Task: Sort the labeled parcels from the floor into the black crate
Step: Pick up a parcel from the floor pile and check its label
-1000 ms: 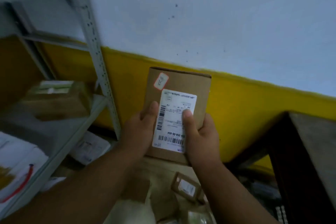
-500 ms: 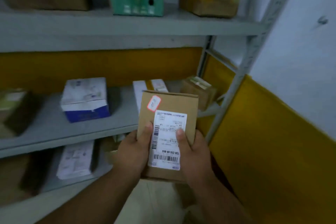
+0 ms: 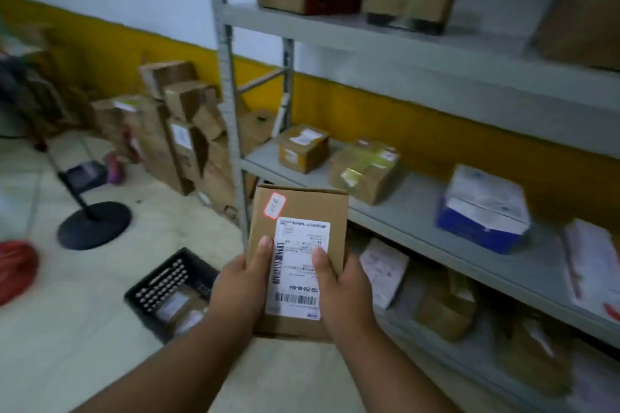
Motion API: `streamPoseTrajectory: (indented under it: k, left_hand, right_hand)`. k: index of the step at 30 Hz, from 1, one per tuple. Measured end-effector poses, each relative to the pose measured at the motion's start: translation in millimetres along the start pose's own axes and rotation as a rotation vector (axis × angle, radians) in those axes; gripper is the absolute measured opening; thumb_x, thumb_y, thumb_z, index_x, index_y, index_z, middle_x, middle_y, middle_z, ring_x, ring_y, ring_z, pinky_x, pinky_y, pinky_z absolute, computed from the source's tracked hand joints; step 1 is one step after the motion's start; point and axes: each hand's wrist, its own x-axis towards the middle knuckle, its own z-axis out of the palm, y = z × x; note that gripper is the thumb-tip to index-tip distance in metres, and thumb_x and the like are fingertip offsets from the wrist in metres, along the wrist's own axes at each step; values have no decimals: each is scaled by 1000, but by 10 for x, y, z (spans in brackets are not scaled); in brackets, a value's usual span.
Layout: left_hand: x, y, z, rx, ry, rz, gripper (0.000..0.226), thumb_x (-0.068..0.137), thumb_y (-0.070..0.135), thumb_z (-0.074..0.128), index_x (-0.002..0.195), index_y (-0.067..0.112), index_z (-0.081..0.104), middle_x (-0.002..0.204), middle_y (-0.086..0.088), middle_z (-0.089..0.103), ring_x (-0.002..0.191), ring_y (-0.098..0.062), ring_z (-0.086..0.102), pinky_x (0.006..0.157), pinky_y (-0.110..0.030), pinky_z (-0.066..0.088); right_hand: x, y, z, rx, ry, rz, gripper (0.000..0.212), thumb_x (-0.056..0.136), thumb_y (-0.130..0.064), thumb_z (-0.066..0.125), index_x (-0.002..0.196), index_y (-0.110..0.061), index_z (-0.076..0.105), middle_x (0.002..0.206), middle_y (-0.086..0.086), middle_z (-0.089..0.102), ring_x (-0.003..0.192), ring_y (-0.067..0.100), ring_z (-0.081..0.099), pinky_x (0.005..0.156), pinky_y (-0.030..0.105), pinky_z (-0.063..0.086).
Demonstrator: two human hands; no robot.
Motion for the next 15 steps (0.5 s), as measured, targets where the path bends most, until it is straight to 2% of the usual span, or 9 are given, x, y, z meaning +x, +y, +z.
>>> streamPoseTrajectory:
  k: [3,6,9,13,15]
  left_hand:
    - [380,-159,-994,-37,161,-55,67,72,84,43,87,27,74,76,10,76,81,-16,73,75,-36,56]
    - [597,-223,-1594,-90,175,-98,58,77,81,43,87,34,75,82,8,78,81,-18,75,82,-45,58]
    - [877,-176,-1886,-87,148,-65,46,80,80,38,86,49,71,83,9,77,78,-14,75,81,-44,59]
    - [1433,-130,-2030,-20,164,27,29,83,71,37,96,57,59,88,23,73,84,-5,72,84,-44,58]
    - [1721,-140,-2078,17,179,78,23,87,60,40,107,58,52,94,30,70,90,0,68,81,-34,57]
  right_hand:
    - [-29,-185,1130,12,-194,6,36,84,-65,60,97,-32,59,95,-11,72,82,2,71,69,27,60]
    - [-48,-385,1764,42,-296,7,36,86,-64,59,103,-32,60,93,-13,72,77,-4,70,55,14,53]
    - [70,-520,2136,64,-318,-8,45,80,-71,57,106,-35,60,95,-12,74,80,-1,72,56,16,55]
    - [485,-502,2542,-17,-274,-114,40,76,-83,51,96,-48,52,91,-22,70,82,-2,70,59,22,59]
    - [741,-425,2740,-74,-259,-175,33,76,-84,48,94,-57,48,91,-20,66,86,0,67,65,27,59]
